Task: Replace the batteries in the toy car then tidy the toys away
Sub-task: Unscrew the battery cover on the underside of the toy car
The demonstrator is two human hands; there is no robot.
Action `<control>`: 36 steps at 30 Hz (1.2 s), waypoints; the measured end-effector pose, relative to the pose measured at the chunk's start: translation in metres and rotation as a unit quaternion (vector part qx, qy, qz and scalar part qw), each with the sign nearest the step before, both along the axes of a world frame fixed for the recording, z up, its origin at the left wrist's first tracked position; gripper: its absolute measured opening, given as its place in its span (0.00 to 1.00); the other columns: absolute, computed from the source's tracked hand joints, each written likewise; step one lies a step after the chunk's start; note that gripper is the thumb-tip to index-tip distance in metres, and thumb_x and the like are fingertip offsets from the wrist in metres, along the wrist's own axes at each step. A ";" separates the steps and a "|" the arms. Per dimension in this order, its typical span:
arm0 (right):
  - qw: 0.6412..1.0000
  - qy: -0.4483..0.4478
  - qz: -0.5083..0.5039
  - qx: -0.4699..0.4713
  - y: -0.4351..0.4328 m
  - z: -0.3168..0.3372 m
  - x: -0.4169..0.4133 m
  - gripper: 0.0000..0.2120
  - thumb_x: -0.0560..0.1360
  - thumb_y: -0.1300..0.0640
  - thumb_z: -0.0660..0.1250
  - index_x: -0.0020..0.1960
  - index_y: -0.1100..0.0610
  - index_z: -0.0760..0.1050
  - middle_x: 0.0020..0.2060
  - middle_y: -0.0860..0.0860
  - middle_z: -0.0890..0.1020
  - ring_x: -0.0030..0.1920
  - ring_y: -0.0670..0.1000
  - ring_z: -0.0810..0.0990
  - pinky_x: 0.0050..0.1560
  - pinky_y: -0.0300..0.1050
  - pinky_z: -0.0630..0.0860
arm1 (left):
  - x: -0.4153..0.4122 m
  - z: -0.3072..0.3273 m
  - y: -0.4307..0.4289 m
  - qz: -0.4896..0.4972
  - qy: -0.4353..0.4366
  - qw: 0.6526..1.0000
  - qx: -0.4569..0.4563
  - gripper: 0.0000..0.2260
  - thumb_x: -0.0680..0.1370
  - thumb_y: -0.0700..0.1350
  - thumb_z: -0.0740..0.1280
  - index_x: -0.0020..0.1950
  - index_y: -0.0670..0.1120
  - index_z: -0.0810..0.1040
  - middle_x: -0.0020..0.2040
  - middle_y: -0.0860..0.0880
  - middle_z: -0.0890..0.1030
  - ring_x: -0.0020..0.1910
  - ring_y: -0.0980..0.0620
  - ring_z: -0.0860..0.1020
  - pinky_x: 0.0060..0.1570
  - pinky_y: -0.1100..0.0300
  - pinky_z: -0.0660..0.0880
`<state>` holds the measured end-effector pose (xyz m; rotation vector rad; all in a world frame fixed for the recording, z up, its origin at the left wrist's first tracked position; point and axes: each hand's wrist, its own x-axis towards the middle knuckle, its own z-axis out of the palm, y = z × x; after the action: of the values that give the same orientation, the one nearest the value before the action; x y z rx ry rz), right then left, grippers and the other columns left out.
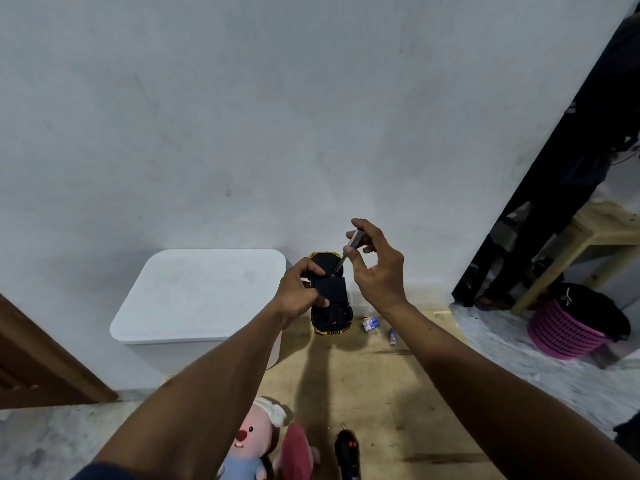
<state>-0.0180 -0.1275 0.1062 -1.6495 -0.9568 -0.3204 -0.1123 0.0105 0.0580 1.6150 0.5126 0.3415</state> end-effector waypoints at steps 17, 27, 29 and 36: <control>0.999 -0.023 0.043 0.022 0.003 0.001 -0.001 0.25 0.73 0.73 0.68 0.67 0.58 0.75 0.48 0.54 0.79 0.47 0.52 0.81 0.45 0.44 0.81 | -0.002 0.001 0.000 -0.002 -0.001 1.000 -0.012 0.22 0.62 0.24 0.72 0.49 0.45 0.76 0.49 0.47 0.78 0.43 0.45 0.77 0.37 0.56 0.77; 0.999 -0.006 0.036 0.016 0.004 0.004 -0.003 0.22 0.73 0.71 0.69 0.64 0.58 0.77 0.49 0.51 0.83 0.48 0.50 0.83 0.47 0.44 0.81 | -0.006 0.002 0.000 0.000 0.003 1.000 -0.011 0.23 0.61 0.25 0.72 0.49 0.45 0.76 0.50 0.47 0.78 0.45 0.45 0.76 0.37 0.55 0.76; 1.000 0.002 0.023 0.010 0.004 0.004 -0.003 0.18 0.74 0.67 0.72 0.62 0.56 0.77 0.48 0.49 0.83 0.50 0.47 0.83 0.48 0.44 0.79 | -0.007 0.002 0.001 0.001 0.002 1.000 -0.011 0.23 0.61 0.25 0.72 0.49 0.45 0.76 0.51 0.46 0.78 0.46 0.45 0.76 0.38 0.55 0.76; 0.999 0.021 0.040 0.009 0.004 0.003 -0.008 0.22 0.76 0.69 0.65 0.68 0.56 0.71 0.49 0.50 0.83 0.61 0.44 0.80 0.49 0.49 0.79 | -0.008 0.004 0.002 0.003 0.001 1.000 -0.006 0.23 0.61 0.26 0.72 0.48 0.46 0.76 0.50 0.45 0.78 0.46 0.44 0.76 0.41 0.51 0.78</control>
<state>-0.0260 -0.1235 0.1092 -1.5918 -0.9820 -0.2378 -0.1198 0.0127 0.0618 1.6024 0.5196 0.3416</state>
